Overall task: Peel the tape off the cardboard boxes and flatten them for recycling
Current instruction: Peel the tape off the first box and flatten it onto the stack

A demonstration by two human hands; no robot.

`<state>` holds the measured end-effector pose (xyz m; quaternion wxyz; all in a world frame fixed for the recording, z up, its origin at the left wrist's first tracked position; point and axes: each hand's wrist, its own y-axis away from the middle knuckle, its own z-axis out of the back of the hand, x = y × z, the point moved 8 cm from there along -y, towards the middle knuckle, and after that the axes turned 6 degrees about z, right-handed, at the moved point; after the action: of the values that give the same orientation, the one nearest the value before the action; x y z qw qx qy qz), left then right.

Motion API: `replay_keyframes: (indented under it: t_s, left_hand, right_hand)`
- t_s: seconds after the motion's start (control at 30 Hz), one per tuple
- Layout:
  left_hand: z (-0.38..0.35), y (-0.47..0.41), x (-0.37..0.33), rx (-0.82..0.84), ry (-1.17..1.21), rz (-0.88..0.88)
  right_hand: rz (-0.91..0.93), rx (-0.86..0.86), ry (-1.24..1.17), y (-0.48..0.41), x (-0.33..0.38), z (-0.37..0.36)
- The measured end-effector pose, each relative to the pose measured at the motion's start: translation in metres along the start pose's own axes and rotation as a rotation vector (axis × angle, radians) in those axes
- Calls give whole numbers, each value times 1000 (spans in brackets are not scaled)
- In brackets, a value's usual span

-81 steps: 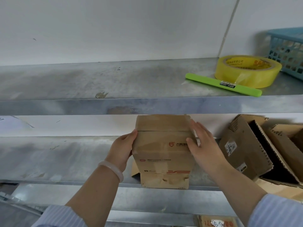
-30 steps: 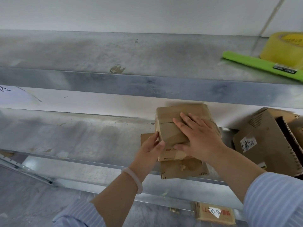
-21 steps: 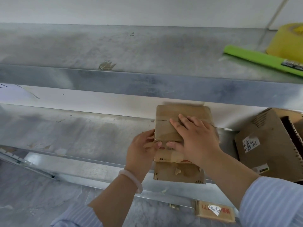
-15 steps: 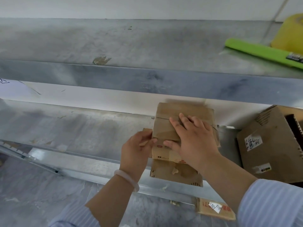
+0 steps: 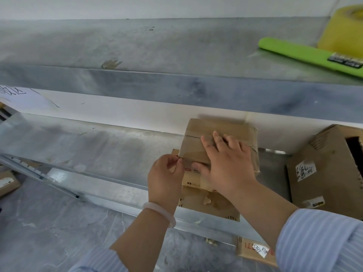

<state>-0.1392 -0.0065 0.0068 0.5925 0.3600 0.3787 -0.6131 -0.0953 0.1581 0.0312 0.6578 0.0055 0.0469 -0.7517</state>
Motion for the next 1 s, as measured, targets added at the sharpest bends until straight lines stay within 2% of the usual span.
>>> replay_keyframes:
  t_s: [0.3,0.47,0.6,0.7,0.8,1.0]
  left_hand:
    - [2,-2,-9,-35,-89,1]
    - [5,-11,-20,92,-150,-116]
    - [29,-32,-17,193,82,-38]
    - [37,-34,-22,207,-44,-147]
    - [15,-17,-25,203,-204,-297]
    - [4,-8,-39,61,-293,-677]
  right_hand:
    - [32,-9,-8,3,-1,1]
    - [37,-10,-6,4,-2,1]
    - [37,-5,-11,3,-2,0]
    - [33,2,-5,2,-1,-1]
    - [19,12,9,3,-1,-1]
    - [-24,18,22,4,-4,1]
